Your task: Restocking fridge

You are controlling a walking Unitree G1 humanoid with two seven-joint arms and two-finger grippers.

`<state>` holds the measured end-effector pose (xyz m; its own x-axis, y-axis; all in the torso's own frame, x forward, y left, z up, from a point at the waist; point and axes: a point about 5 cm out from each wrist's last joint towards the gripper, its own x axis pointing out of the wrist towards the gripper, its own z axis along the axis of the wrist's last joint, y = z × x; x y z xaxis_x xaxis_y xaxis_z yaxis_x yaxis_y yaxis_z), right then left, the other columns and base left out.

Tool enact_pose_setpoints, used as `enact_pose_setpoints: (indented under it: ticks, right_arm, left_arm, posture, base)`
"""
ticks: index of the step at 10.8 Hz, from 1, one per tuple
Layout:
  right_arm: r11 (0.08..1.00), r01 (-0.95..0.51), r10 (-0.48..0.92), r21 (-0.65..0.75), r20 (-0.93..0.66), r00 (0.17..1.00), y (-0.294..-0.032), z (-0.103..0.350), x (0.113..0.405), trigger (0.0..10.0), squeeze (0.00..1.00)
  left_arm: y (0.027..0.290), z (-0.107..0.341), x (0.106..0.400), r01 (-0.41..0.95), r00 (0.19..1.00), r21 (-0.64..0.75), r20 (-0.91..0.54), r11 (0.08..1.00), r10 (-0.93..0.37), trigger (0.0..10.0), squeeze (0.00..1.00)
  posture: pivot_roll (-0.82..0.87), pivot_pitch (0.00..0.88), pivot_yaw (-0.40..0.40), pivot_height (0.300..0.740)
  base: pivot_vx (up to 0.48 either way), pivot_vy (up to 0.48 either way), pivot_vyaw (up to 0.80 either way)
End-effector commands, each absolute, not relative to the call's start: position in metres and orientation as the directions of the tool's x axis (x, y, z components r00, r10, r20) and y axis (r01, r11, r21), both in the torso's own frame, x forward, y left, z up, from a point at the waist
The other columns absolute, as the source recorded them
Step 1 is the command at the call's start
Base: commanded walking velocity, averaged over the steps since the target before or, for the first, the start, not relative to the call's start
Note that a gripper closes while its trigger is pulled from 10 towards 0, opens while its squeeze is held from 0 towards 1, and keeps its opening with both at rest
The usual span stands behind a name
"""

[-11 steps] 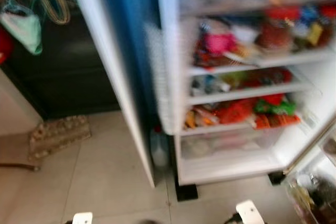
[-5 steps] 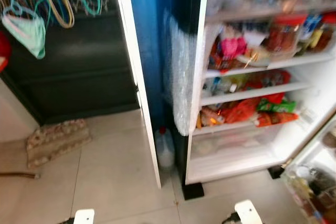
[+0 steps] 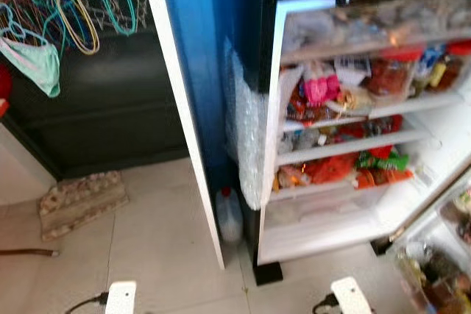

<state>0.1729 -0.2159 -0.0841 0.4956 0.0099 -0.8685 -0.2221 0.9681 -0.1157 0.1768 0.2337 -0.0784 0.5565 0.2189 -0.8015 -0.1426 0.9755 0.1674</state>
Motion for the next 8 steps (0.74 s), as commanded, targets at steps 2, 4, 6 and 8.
enact_pose_setpoints:
  ticks: [2,4,6,8]
  right_arm:
    - [0.971,-0.214,0.007,-0.109,-0.877,0.480,-0.215,-0.086,0.169,10.0,0.00]
    - [0.986,-0.127,-0.021,-0.107,-0.837,0.547,-0.221,-0.072,0.196,10.0,0.00]
    - [0.996,-0.036,-0.050,-0.085,-0.819,0.571,-0.223,-0.066,0.208,10.0,0.00]
    - [0.996,0.013,-0.077,-0.085,-0.816,0.574,-0.224,-0.063,0.214,10.0,0.00]
  left_arm:
    - [0.234,-0.081,0.172,-0.140,0.542,0.179,-0.809,0.974,0.226,10.0,0.00]
    - [0.226,-0.073,0.194,-0.132,0.582,0.145,-0.790,0.981,0.195,10.0,0.00]
    - [0.226,-0.074,0.190,-0.139,0.572,0.143,-0.796,0.980,0.197,10.0,0.00]
    - [0.223,-0.080,0.181,-0.091,0.542,0.159,-0.820,0.983,0.183,10.0,0.00]
  posture:
    - [-0.10,0.000,0.024,0.740]
    - [-0.11,0.000,-0.003,0.740]
    - [-0.10,0.000,0.008,0.740]
    - [-0.10,0.000,0.017,0.740]
  base:
    - [0.000,0.000,0.00]
    - [0.000,0.000,0.00]
    - [0.000,0.000,0.00]
    - [0.000,0.000,0.00]
